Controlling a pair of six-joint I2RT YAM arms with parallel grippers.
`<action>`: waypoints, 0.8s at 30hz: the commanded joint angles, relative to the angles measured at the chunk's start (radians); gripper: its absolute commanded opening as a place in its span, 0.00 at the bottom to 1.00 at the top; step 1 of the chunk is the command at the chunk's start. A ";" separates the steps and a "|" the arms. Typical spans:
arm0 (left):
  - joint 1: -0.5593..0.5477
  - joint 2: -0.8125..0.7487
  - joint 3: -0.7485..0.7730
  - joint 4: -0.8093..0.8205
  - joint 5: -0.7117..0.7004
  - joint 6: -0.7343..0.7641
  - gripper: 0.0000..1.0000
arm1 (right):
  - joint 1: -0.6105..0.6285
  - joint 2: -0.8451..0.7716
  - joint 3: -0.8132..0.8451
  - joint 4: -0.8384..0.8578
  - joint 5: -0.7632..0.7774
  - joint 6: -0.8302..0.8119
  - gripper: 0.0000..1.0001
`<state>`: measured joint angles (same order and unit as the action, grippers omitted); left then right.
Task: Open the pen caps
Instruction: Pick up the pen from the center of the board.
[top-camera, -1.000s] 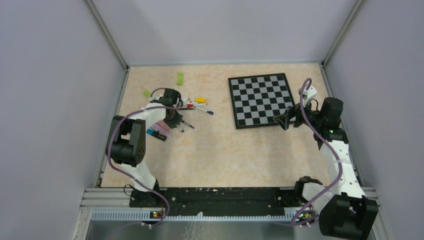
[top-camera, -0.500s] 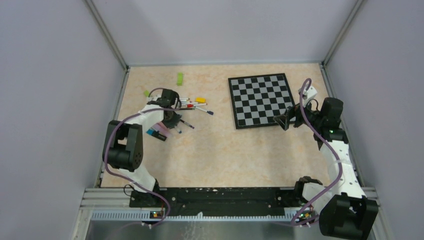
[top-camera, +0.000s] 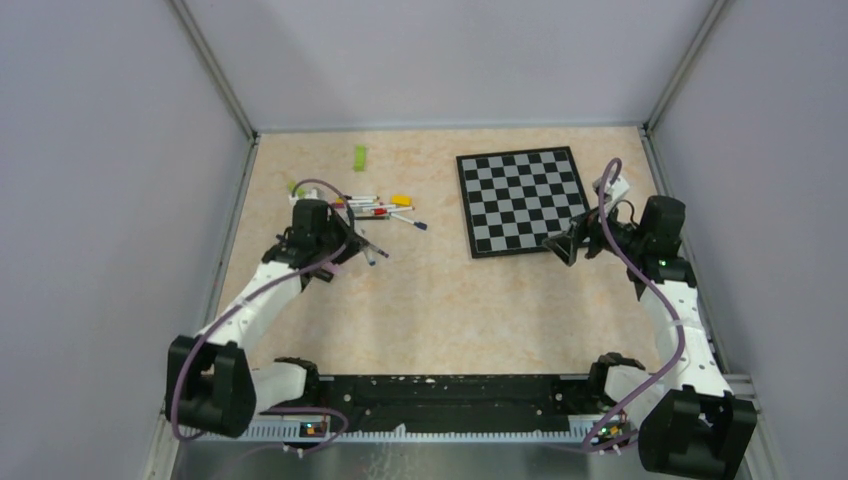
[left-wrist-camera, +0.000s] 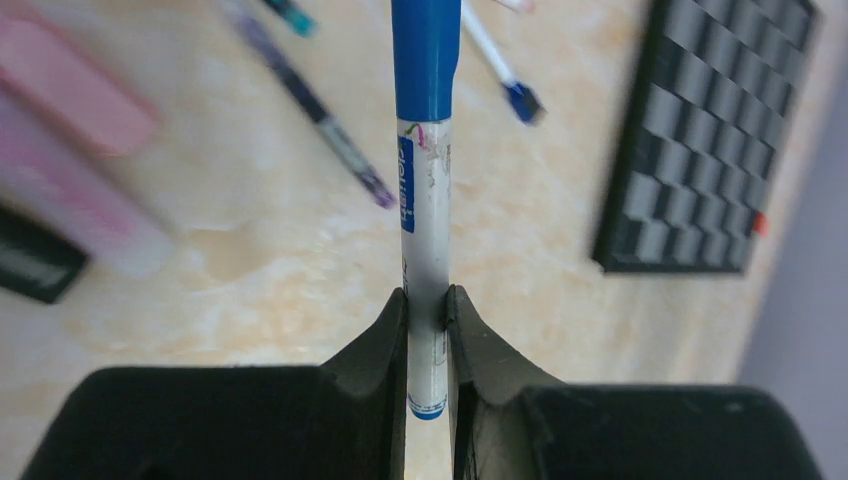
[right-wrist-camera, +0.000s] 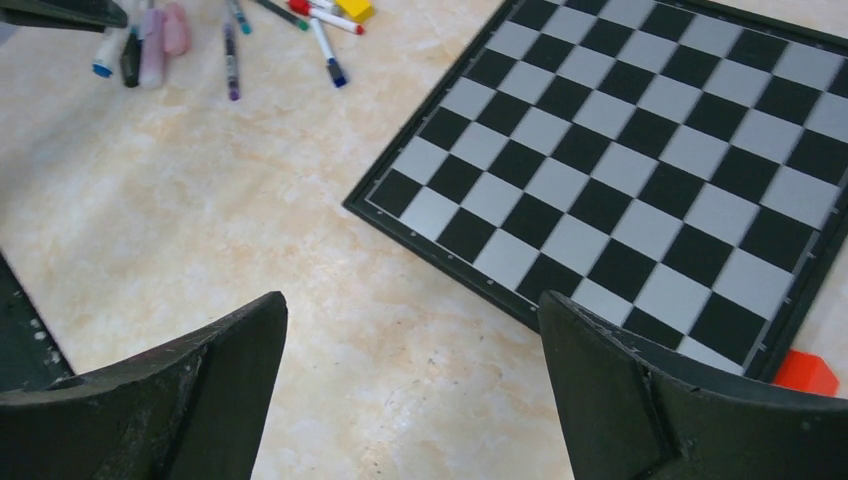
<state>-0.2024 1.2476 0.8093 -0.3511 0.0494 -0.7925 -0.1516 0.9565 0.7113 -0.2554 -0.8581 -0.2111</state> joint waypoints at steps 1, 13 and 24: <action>-0.038 -0.176 -0.221 0.429 0.350 0.010 0.00 | 0.021 -0.005 -0.017 0.008 -0.207 -0.052 0.92; -0.387 -0.194 -0.455 1.233 0.262 -0.094 0.00 | 0.053 0.016 -0.152 0.377 -0.547 0.286 0.88; -0.618 0.098 -0.293 1.431 0.037 -0.063 0.00 | 0.225 0.067 -0.170 0.423 -0.407 0.347 0.80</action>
<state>-0.7643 1.2877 0.4419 0.9051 0.1986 -0.8783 0.0067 1.0088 0.5491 0.0814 -1.3060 0.0948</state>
